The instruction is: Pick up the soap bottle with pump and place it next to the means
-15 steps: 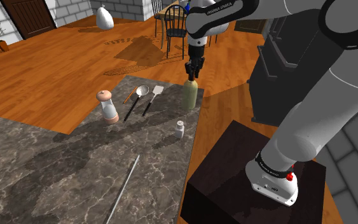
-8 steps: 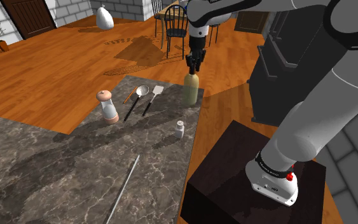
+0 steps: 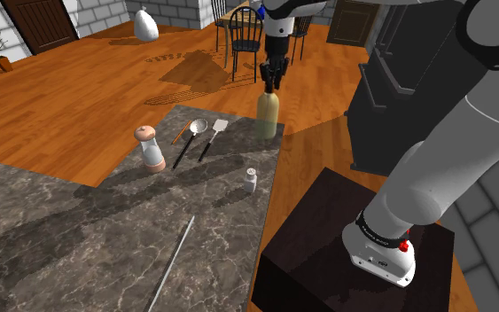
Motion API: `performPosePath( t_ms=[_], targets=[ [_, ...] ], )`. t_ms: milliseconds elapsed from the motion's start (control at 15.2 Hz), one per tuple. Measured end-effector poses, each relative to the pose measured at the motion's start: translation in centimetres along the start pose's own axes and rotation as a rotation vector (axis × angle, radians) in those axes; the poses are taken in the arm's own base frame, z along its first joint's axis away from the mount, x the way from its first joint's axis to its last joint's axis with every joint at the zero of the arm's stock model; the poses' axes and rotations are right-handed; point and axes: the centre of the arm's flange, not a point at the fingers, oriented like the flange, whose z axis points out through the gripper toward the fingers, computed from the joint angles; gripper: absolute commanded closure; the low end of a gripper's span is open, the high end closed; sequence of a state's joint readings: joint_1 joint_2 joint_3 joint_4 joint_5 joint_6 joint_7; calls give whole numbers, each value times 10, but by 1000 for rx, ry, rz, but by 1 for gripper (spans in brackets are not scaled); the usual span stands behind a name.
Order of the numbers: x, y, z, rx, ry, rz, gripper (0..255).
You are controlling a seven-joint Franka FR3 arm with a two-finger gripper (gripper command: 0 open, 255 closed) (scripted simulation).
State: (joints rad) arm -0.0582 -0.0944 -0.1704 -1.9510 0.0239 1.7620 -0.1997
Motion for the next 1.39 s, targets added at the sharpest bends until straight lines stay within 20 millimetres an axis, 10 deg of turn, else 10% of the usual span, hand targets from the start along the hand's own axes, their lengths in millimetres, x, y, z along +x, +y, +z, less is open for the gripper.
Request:
performPosePath(
  t_ms=[1386],
  targets=[
    [-11, -6, -111, 0, 0, 0, 255]
  ],
)
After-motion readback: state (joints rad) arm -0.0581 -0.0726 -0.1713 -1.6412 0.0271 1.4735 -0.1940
